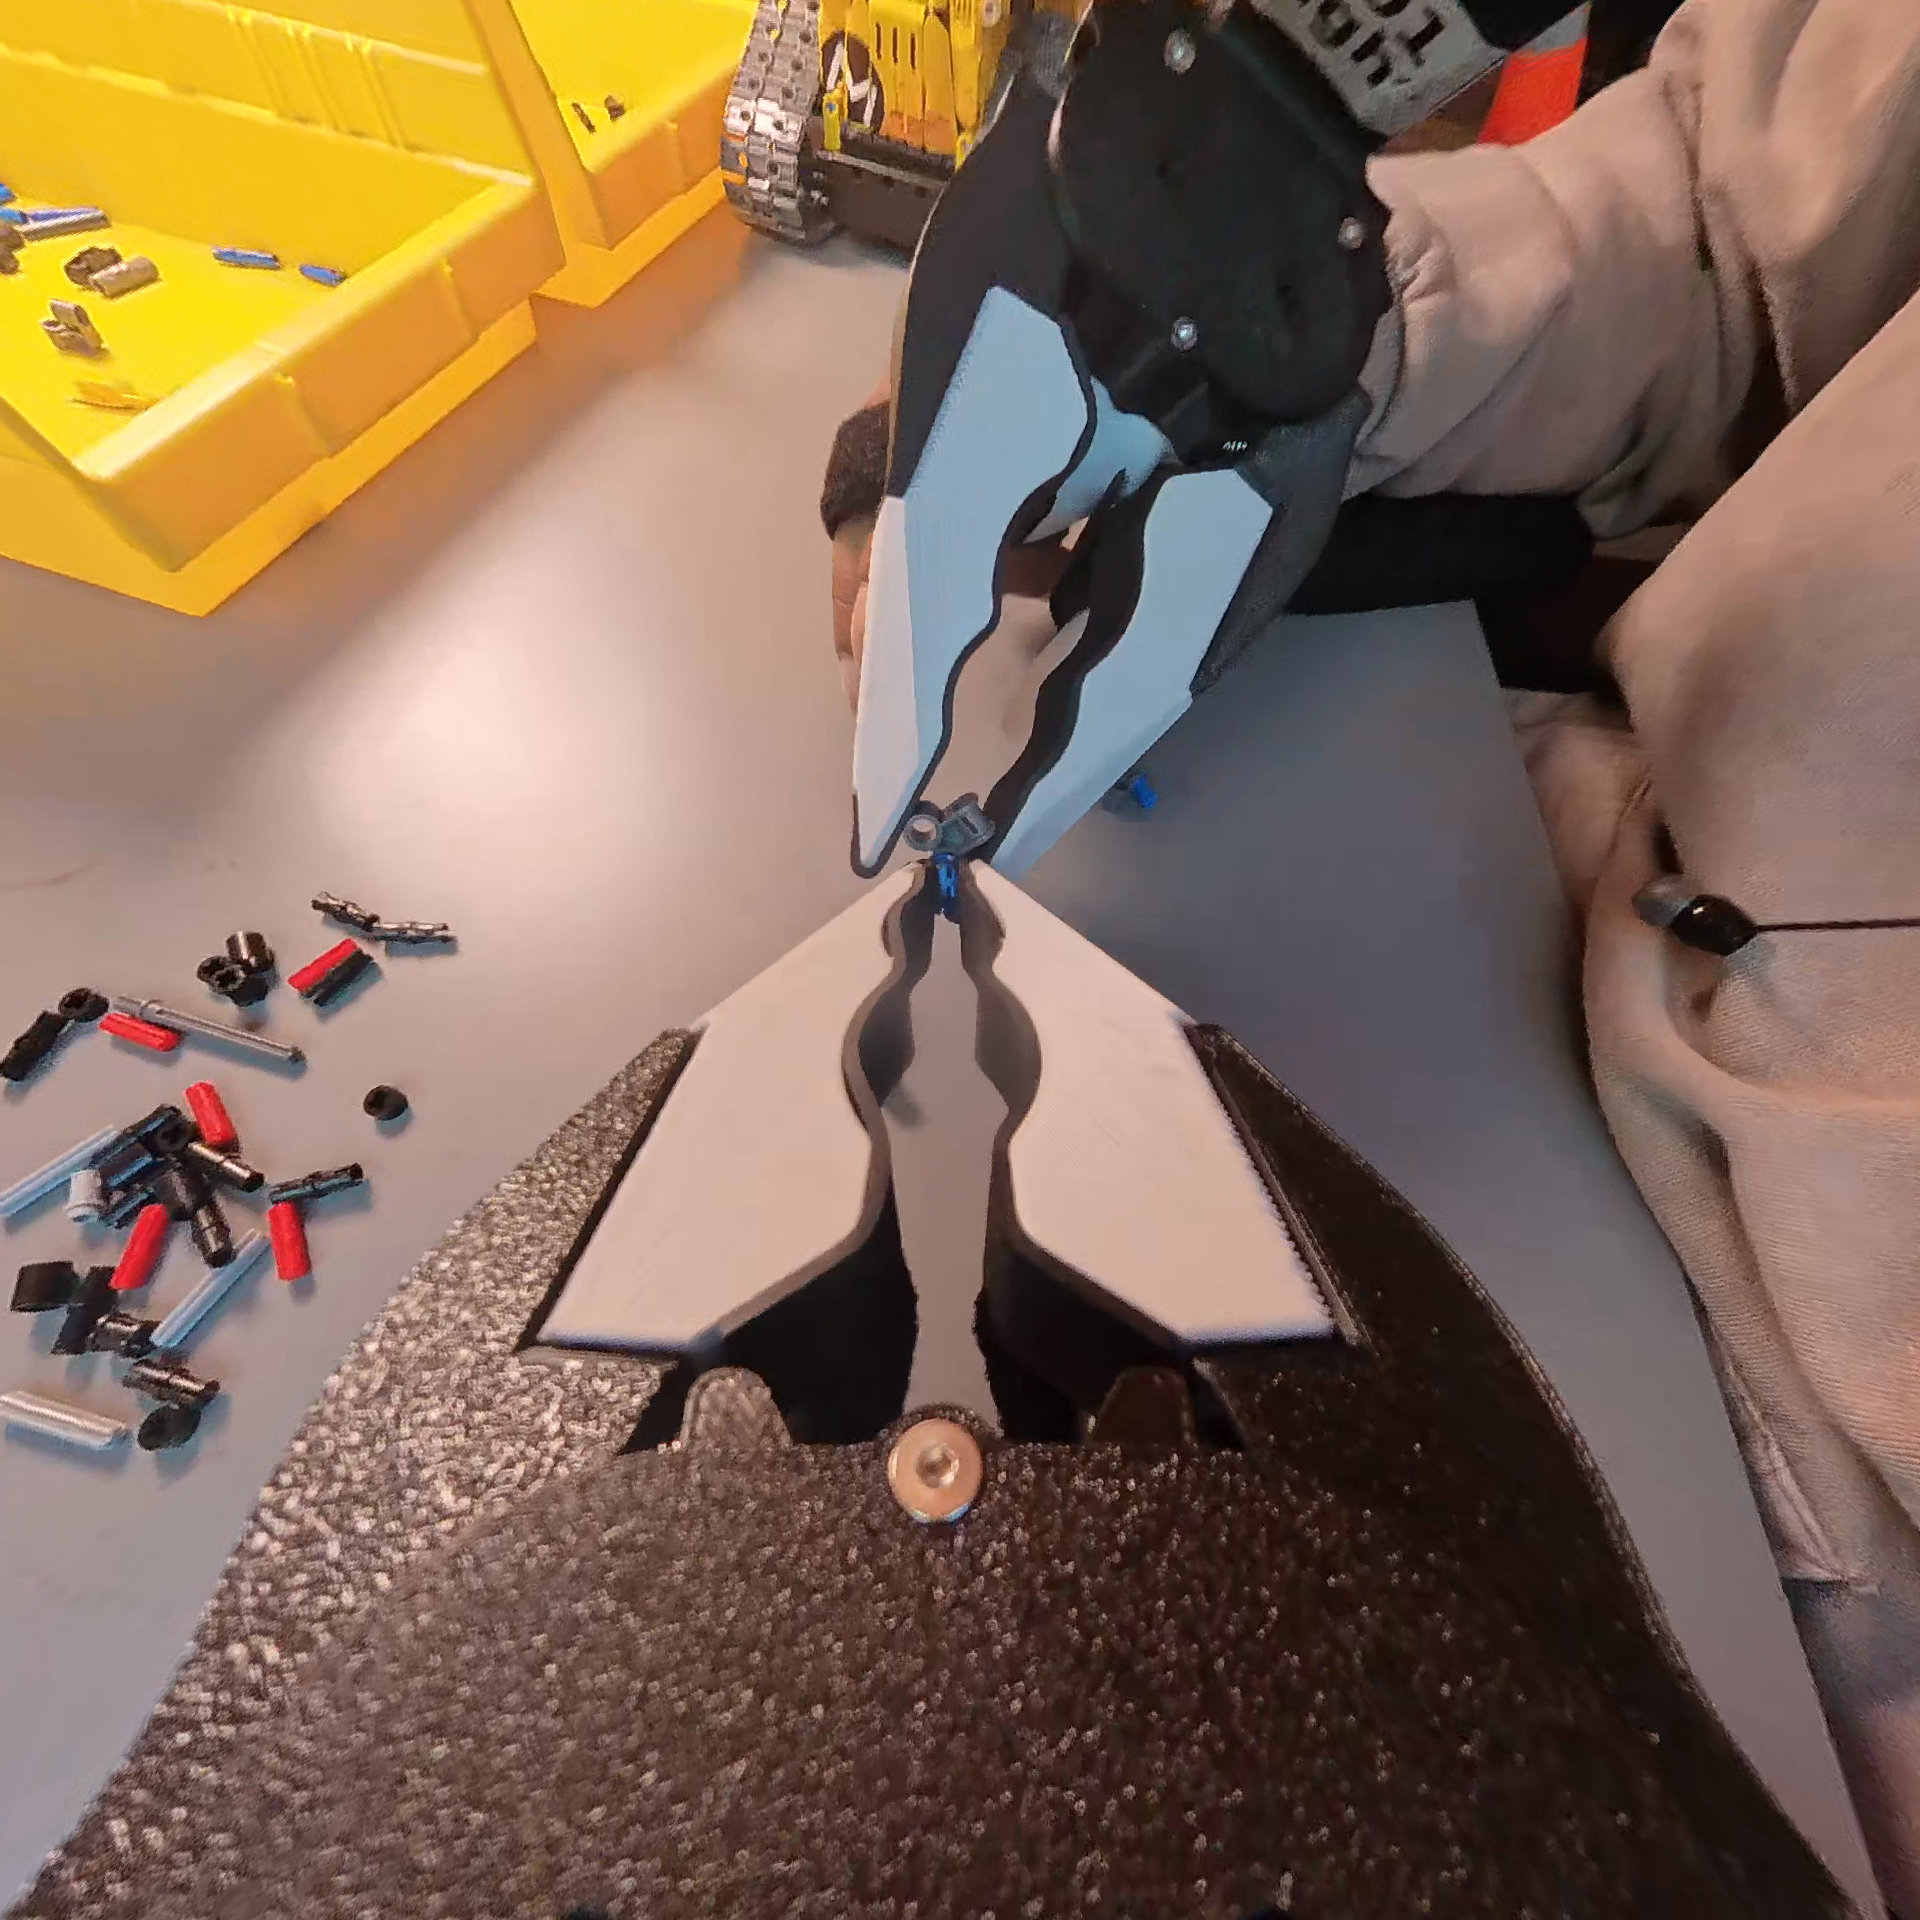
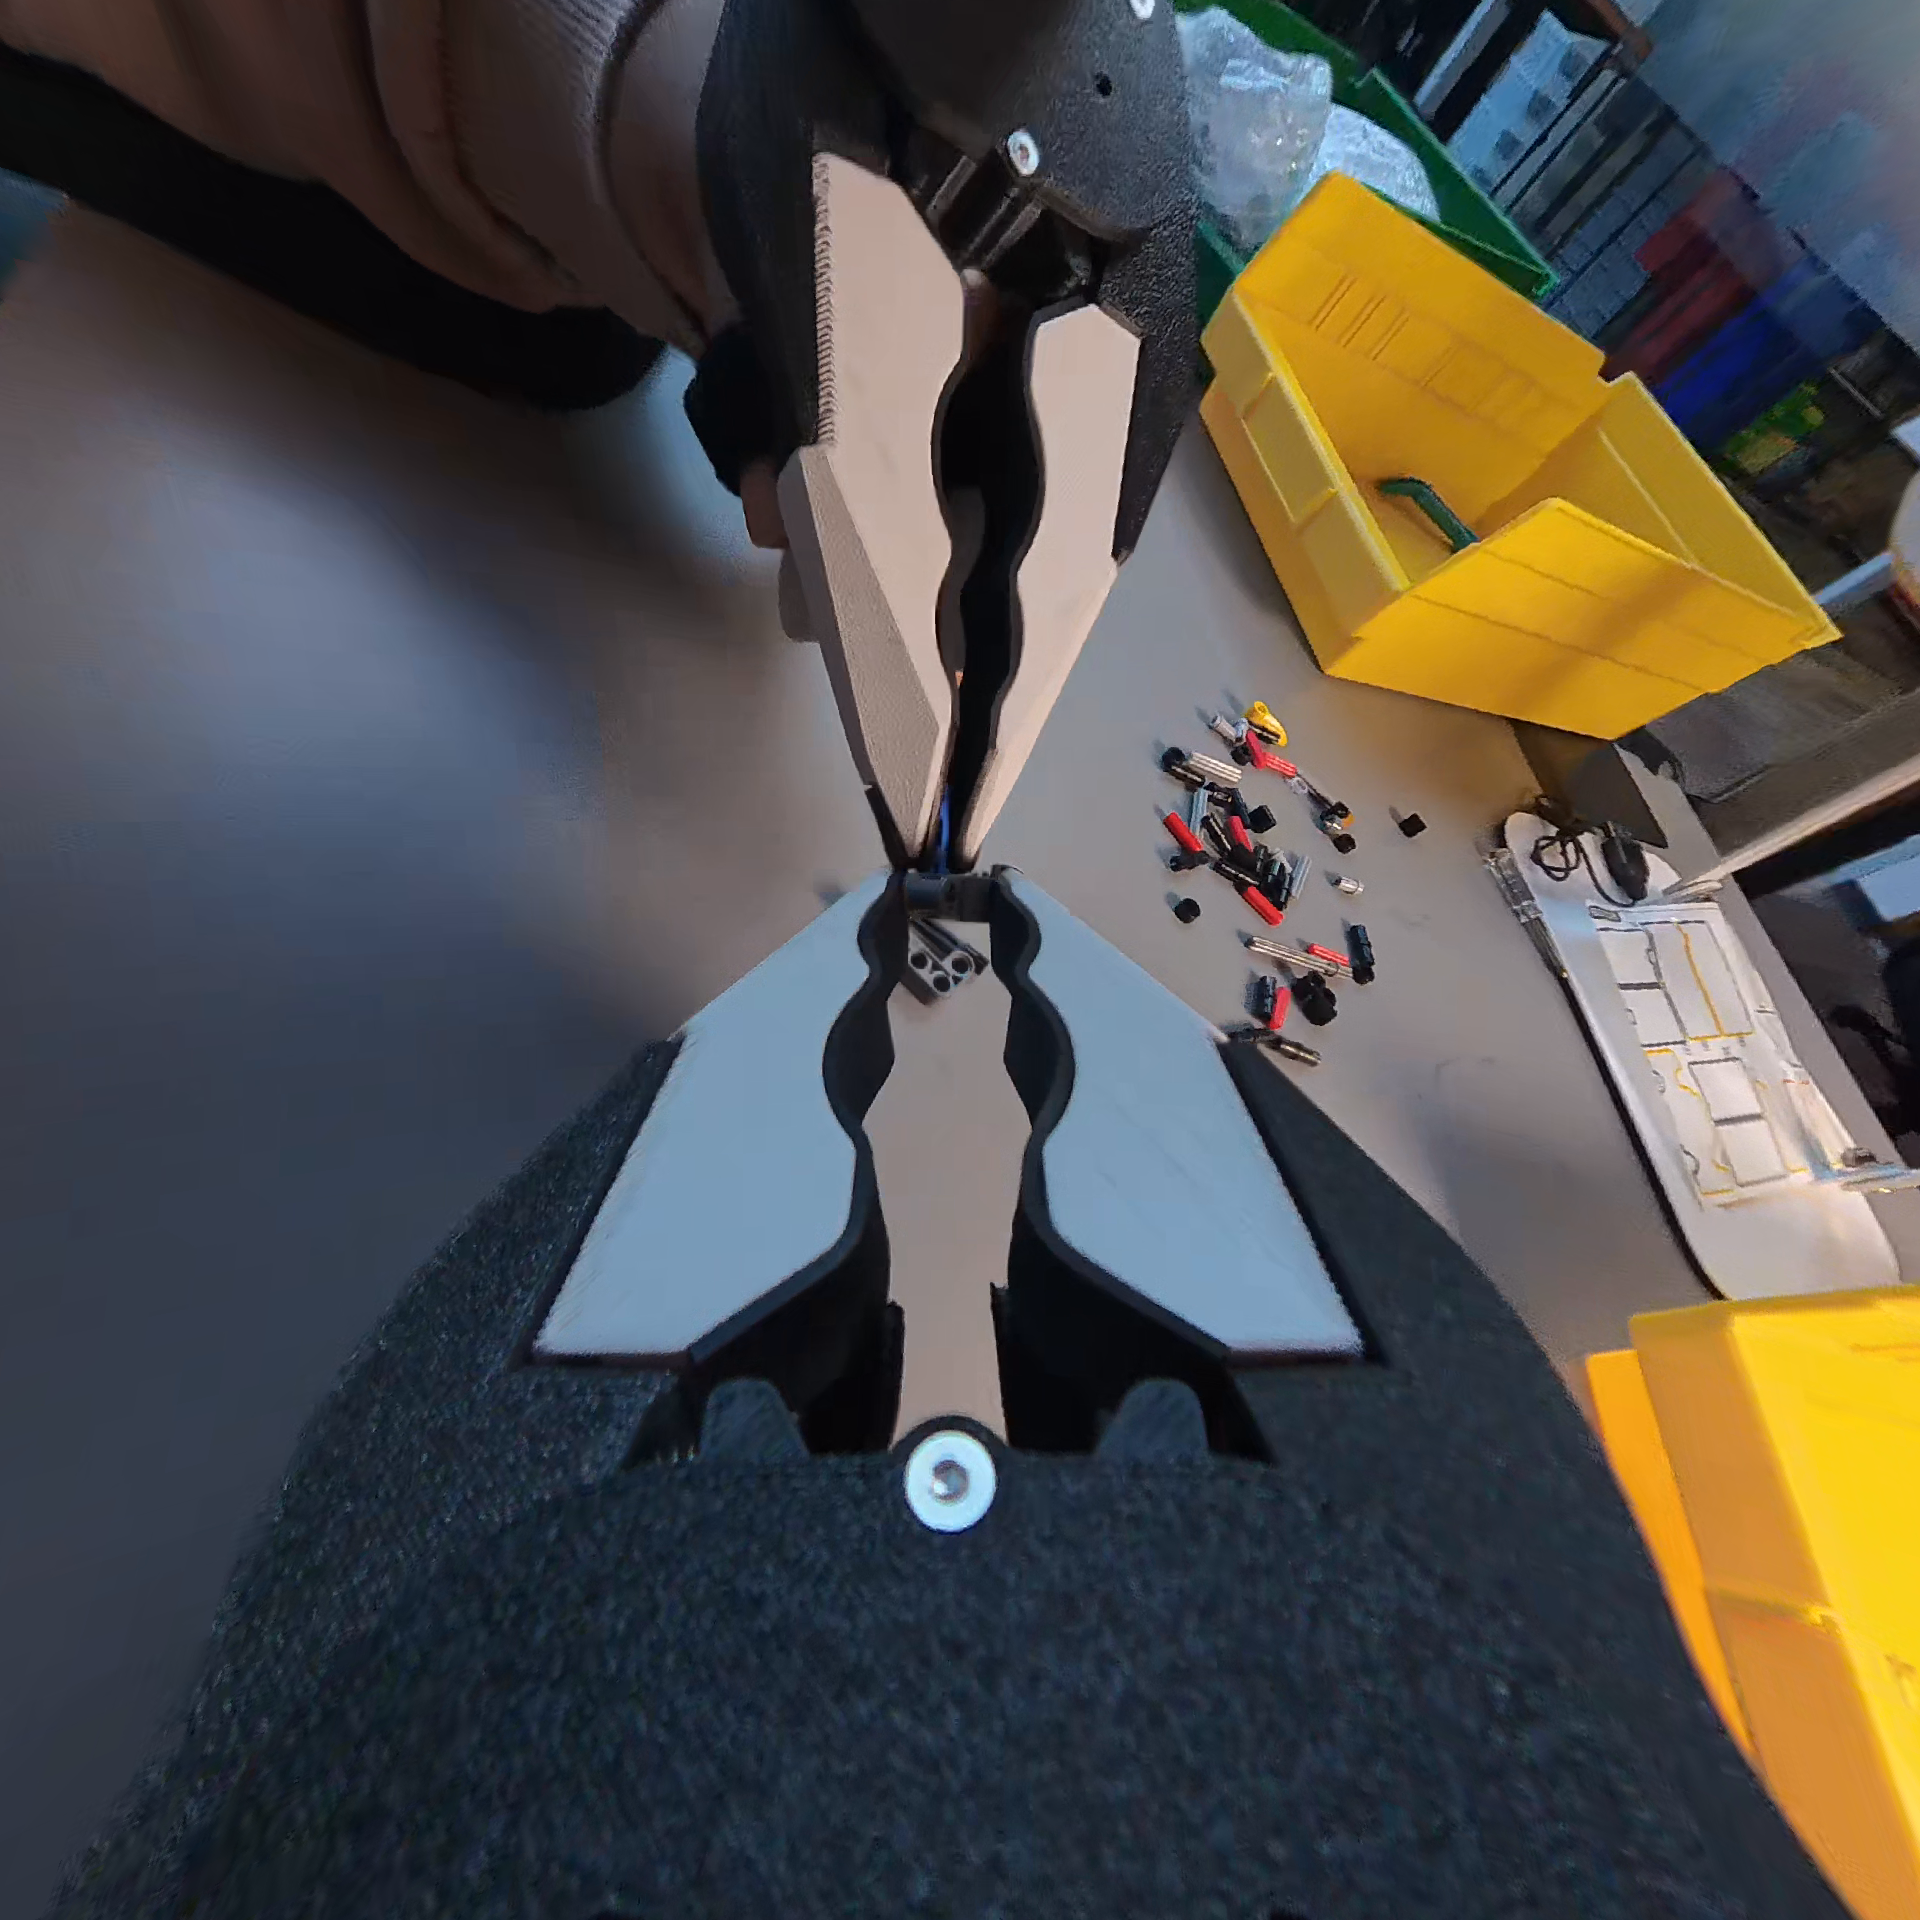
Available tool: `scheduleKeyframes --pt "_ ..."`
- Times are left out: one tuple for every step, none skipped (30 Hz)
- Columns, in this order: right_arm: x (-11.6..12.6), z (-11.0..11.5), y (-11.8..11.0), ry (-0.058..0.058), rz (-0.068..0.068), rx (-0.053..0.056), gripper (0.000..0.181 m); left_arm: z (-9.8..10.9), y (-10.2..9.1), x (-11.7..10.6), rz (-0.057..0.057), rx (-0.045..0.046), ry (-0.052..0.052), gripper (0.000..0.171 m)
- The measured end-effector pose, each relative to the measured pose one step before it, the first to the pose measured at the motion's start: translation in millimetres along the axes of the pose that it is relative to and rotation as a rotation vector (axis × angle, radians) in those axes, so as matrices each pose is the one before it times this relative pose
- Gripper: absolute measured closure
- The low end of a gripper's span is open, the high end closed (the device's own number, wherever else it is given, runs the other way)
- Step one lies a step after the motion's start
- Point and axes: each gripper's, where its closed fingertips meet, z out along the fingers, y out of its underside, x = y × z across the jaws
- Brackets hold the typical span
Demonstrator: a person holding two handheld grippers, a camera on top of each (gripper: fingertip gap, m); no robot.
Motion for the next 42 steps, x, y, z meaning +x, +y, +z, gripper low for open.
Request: scheduleKeyframes --pt "1.84 -3.38 -4.47 -0.0133 0.0417 0.0345 0.169 -2.3 -5.81 0.57 -0.0035 0.02333 0.0054 0.167" --pt "2.03 -3.09 -4.76 -0.0144 0.0426 0.0342 0.169 -2.0 -5.24 0.4 0.0042 0.01463 0.0024 0.168" --pt "1.08 -2.37 -3.68 -0.0126 0.0207 0.0206 0.169 -1.34 -3.73 0.72 0.0084 0.00631 0.0024 0.168" --pt "0.96 -1.61 -2.72 -0.0027 -0.0008 0.0103 0.169 -1.25 -2.74 0.51 0.0096 0.00411 -0.0016 0.168" --pt "0.14 -1.19 -2.52 -0.0087 0.0034 0.0109 0.169 -1.12 -1.81 0.68 0.0106 0.00329 -0.0027 0.168" --pt "-0.33 -0.73 -1.23 -0.0149 0.0182 0.007 0.169 -0.33 -0.72 0.22 0.0112 0.00083 -0.0067 0.167" --pt "-0.28 -0.52 0.15 -0.0087 0.0002 0.0004 0.169 -0.11 0.4 -0.09 0.0096 -0.00368 -0.0079 0.168" --pt "-0.64 -1.0 2.19 -0.0101 -0.0059 -0.0141 0.17 -4.77 0.7 -5.37 0.0067 -0.00212 -0.0315 0.168" --pt "10.07 -6.59 22.81 0.0401 -0.0248 -0.111 0.169 -18.81 -2.15 -19.7 -0.0122 0.03223 -0.0899 0.168" --pt "14.51 -11.54 22.45 0.0458 0.0295 -0.0398 0.169 -24.11 -7.8 -18.26 -0.0606 0.07615 -0.0401 0.168" --pt "7.34 -11.43 -1.75 -0.0252 0.1296 0.0772 0.169 -13.9 -4.28 -7.51 -0.024 0.03684 -0.0017 0.168" --pt "2.92 -4.67 -12.88 0.0046 0.0139 0.0524 0.169 1.28 3.7 -0.58 0.0272 -0.0199 -0.0035 0.168" --pt "-2.85 4.75 -9.04 0.0107 -0.0765 -0.0006 0.168 9.44 2.1 6.24 0.0091 -0.00974 0.026 0.167" --pt "-5.48 9.66 -3.0 -0.0154 -0.0351 -0.0184 0.168 9.8 1.65 4.6 -0.0171 -0.00795 0.0246 0.167" --pt "-4.46 9.41 5.01 -0.0187 -0.0108 -0.038 0.168 6.13 1.9 1.42 -0.0248 -0.00929 0.0152 0.167" --pt "-3.18 6.19 9.65 -0.0116 -0.0199 -0.0437 0.168 2.23 1.27 1.02 -0.0262 -0.00032 0.0177 0.167" --pt "-3.16 3.76 10.35 -0.0161 0.0019 -0.037 0.168 0.77 2.28 -1.11 -0.0267 0.00437 0.0058 0.168" --pt "-3.89 3.43 8.62 -0.0263 0.0344 -0.0256 0.168 0.62 3.83 -2.96 -0.0218 0.00395 -0.0064 0.168" --pt "-2.76 3.38 7.88 -0.0182 0.0323 -0.0298 0.167 1.15 4.94 -0.61 -0.018 -0.00582 0.0065 0.168" --pt "-2.96 2.76 5.9 -0.0115 0.0082 -0.026 0.168 1.82 3.65 0.68 -0.0123 -0.00928 0.0108 0.168" --pt "-2.55 2.41 5.88 -0.01 0.0068 -0.0325 0.167 2.3 1.07 0.33 -0.0019 -0.00333 0.0019 0.168" --pt "-1.39 2.39 5.75 -0.005 0.0075 -0.0339 0.167 2.46 0.18 1.0 0.0011 -0.00151 0.0032 0.168" --pt "-1.51 1.88 4.1 -0.0066 0.0032 -0.0229 0.167 2.69 0.26 1.64 -0.0043 -0.00119 0.0089 0.168" --pt "-0.79 0.49 1.93 -0.0028 -0.0003 -0.0129 0.166 2.69 0.53 1.8 -0.0094 0.00028 0.0109 0.168" --pt "0.13 -0.54 0.53 0.0008 0.0007 -0.0058 0.164 2.65 1.22 2.06 -0.0092 -0.00043 0.0114 0.167" --pt "0.27 -0.51 0.74 0.0012 0.0037 -0.0041 0.162 2.36 1.5 2.29 -0.0064 -0.00235 0.0127 0.167" --pt "-0.44 -1.25 -0.67 -0.0017 0.0042 0.0044 0.156 2.05 0.43 2.08 -0.0058 0.00369 0.0101 0.167" --pt "1.23 -2.65 -5.16 0.0118 0.0021 0.0276 0.15 1.73 -1.05 2.79 -0.0107 0.01063 0.0163 0.167" --pt "1.43 -4.79 -11.24 0.0185 -0.0033 0.0569 0.148 1.57 -1.57 3.76 -0.017 0.0125 0.0259 0.167" --pt "1.84 -6.13 -16.46 0.0233 -0.0078 0.0782 0.148 1.57 -2.34 3.44 -0.0189 0.01536 0.0247 0.167" --pt "1.7 -6.29 -19.03 0.0267 -0.0145 0.087 0.149 1.34 -2.8 2.96 -0.0206 0.01918 0.0236 0.167" --pt "1.11 -5.0 -17.82 0.0259 -0.0209 0.0757 0.151 1.5 -2.96 3.41 -0.0252 0.02058 0.0286 0.167" --pt "1.1 -3.62 -14.64 0.0302 -0.0329 0.0582 0.155 1.4 -2.86 3.45 -0.0273 0.02019 0.0299 0.167" --pt "-0.8 -1.81 -9.93 0.0203 -0.0403 0.034 0.158 1.21 -2.7 2.66 -0.0257 0.01965 0.025 0.167" --pt "-2.11 -0.16 -4.18 0.0082 -0.0347 0.0039 0.159 1.05 -2.1 2.5 -0.0213 0.01555 0.0226 0.167" --pt "-1.33 0.43 -1.76 0.0107 -0.0247 -0.0026 0.163 1.01 -1.26 2.08 -0.0166 0.01001 0.0182 0.167" --pt "-1.99 0.19 -1.89 0.0044 -0.0171 0.004 0.169 0.64 -1.49 1.74 -0.0143 0.01093 0.0141 0.167" --pt "-2.5 0.59 0.77 -0.0058 -0.0092 -0.0092 0.172 0.17 -2.1 1.84 -0.0141 0.01352 0.0143 0.167" --pt "0.76 0.81 2.23 0.0103 -0.006 -0.0173 0.171 -0.16 -1.23 0.25 -0.0135 0.00782 0.005 0.167" --pt "0.21 -0.08 0.42 0.0033 -0.0096 -0.0045 0.171 -0.11 -0.33 0.53 -0.006 0.00317 0.0069 0.167" --pt "0.17 -0.43 -0.55 0.001 -0.0031 0.0022 0.173 0.2 0.06 1.1 -0.0051 0.00034 0.0081 0.167" --pt "1.77 -0.59 -0.7 0.0091 -0.0009 0.0026 0.179 0.38 0.15 1.35 -0.0033 0.00041 0.0066 0.167"
